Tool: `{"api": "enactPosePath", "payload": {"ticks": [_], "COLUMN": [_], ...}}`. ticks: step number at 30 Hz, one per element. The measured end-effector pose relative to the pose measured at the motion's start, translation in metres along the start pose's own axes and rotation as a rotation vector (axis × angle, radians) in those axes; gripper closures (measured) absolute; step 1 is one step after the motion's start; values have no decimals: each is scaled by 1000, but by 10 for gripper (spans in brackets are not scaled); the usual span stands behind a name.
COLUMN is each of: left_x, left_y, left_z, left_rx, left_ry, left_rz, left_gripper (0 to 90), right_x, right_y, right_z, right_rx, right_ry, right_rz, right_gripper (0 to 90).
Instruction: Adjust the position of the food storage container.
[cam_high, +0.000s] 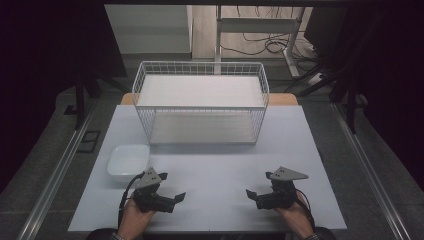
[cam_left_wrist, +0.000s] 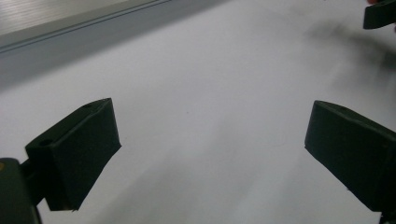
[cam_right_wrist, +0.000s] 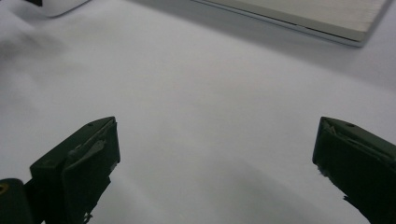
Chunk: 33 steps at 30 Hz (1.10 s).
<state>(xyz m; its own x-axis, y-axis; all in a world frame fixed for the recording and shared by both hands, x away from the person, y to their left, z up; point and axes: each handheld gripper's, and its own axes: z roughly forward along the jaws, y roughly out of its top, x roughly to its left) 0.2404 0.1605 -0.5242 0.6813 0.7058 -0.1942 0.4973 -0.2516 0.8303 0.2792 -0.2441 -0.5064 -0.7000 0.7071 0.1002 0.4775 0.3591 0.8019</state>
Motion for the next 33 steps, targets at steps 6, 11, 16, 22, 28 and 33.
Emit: {"api": "enactPosePath", "payload": {"ticks": [6,11,16,22,28,33], "left_x": [0,0,-1,7,23,36], "left_y": [0,2,7,14,17,16], "left_z": [0,-1,-7,-19,-33,-42], "left_rx": [24,18,-14,-36,-53,-64], "left_ry": [7,-33,-12,34,114,173], "left_rz": [9,6,36,59,78,42], "left_gripper": [18,26,96,325,504,612], "right_x": [4,5,4,5,4,5], "right_y": [1,1,1,1,2,2], "right_z": [5,8,8,8,7,6], "right_rx": [13,21,22,23,16,12], "right_ry": [7,1,-10,-27,-31,-30], "right_rz": [-34,-42,-43,-49,-52,-57], "right_gripper": [0,0,0,0,0,0]}}
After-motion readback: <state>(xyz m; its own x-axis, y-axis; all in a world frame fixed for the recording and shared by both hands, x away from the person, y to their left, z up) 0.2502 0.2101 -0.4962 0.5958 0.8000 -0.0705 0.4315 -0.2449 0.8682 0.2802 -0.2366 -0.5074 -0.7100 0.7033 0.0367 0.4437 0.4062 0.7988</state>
